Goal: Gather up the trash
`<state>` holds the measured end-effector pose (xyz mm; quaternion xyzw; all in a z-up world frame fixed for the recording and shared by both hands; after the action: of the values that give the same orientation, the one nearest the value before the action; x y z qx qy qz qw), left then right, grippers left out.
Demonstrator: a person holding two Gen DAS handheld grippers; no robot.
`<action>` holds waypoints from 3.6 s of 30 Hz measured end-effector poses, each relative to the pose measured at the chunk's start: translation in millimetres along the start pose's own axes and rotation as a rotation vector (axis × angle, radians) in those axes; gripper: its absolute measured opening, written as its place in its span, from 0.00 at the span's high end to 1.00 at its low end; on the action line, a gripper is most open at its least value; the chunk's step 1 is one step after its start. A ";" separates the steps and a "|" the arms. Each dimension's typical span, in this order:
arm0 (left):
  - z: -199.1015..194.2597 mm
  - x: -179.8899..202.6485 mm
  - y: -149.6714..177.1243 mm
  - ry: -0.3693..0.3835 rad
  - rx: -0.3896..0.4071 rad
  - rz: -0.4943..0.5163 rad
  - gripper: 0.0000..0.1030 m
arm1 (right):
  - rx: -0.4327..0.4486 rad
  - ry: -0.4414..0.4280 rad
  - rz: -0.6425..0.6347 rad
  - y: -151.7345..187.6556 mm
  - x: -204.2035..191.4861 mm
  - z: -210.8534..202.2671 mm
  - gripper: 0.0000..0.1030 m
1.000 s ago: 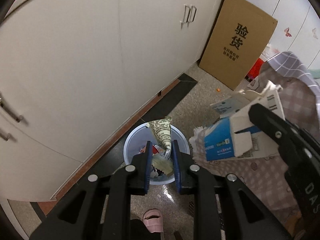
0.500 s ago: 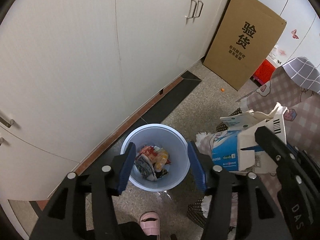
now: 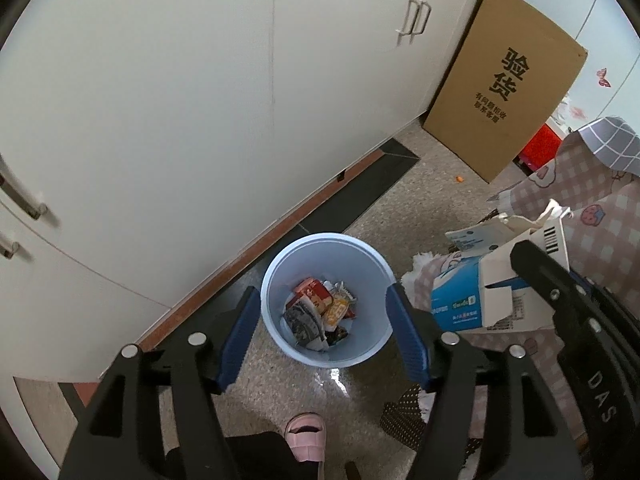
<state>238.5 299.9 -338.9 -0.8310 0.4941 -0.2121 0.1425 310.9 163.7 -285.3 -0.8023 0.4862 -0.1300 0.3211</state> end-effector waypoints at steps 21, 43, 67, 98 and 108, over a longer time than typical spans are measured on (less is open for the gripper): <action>6.4 -34.0 -1.5 -0.116 0.013 -0.089 0.35 | 0.010 -0.063 0.071 -20.0 -12.6 37.1 0.44; -127.5 11.5 -4.3 -0.123 0.244 -0.025 0.26 | 0.142 -0.038 0.012 -26.9 -16.3 -87.3 0.26; -351.7 197.7 98.2 0.152 0.623 0.412 0.15 | 0.546 0.284 0.185 51.9 87.8 -404.6 0.09; -439.6 227.8 168.2 0.259 0.823 0.479 0.09 | 0.738 0.447 0.179 134.3 76.1 -515.7 0.06; -432.8 228.8 166.6 0.267 0.796 0.499 0.09 | 0.732 0.470 0.180 135.5 76.7 -514.8 0.06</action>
<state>-5.2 7.9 11.4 -0.5336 0.5727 -0.4487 0.4312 -13.8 -146.2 11.0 -0.5387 0.5359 -0.4441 0.4748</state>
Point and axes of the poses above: each gripper's, at about its wrist camera, not at the fingertips, and z roughly the way its jaws point, x to its right, y to its underside, the point moved 3 cm from there along z, roughly the way its jaws point, and after that the axes turned 6 degrees about y, right-handed, at the moved point
